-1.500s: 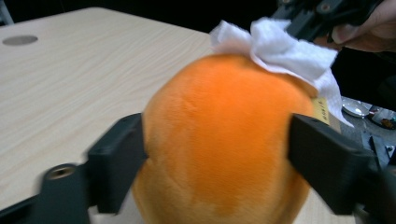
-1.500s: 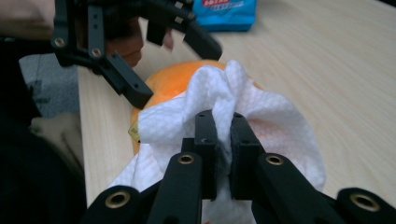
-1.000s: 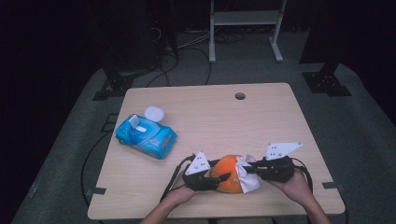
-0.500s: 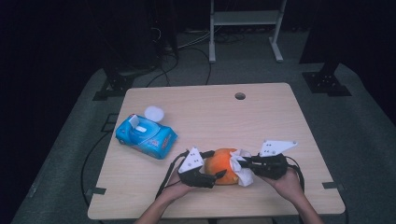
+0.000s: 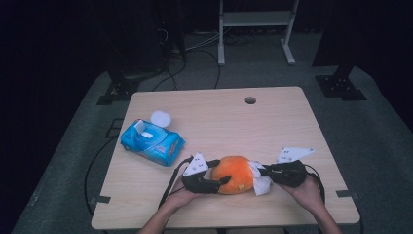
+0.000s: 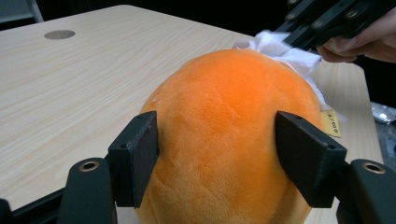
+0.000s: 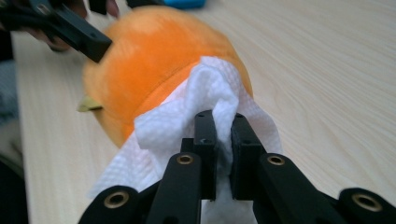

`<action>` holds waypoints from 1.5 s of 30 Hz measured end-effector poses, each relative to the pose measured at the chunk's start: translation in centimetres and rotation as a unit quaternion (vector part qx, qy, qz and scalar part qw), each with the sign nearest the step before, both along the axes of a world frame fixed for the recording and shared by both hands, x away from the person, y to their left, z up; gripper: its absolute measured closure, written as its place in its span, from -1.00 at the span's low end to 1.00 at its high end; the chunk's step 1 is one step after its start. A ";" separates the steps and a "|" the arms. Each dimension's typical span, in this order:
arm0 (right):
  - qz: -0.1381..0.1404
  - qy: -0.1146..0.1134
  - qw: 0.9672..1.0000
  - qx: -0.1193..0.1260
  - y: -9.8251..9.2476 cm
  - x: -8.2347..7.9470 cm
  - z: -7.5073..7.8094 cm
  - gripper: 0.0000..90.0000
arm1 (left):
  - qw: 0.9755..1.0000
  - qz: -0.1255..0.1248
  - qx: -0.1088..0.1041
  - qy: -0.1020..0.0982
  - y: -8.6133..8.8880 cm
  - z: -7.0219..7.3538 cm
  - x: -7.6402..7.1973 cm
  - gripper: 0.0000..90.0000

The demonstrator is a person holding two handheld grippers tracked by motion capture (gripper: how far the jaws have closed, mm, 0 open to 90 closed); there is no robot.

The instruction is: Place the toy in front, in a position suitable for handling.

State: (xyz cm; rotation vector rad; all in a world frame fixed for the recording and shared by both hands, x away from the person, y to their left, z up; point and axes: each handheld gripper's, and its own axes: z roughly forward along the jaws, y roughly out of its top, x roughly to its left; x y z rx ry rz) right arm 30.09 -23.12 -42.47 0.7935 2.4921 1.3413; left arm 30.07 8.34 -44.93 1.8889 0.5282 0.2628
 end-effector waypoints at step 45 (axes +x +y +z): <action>0.033 -0.054 0.998 -0.025 3.1 -1.3 1.2 0.84 | 0.999 -0.010 0.017 -0.030 -1.7 0.5 -1.7 -0.67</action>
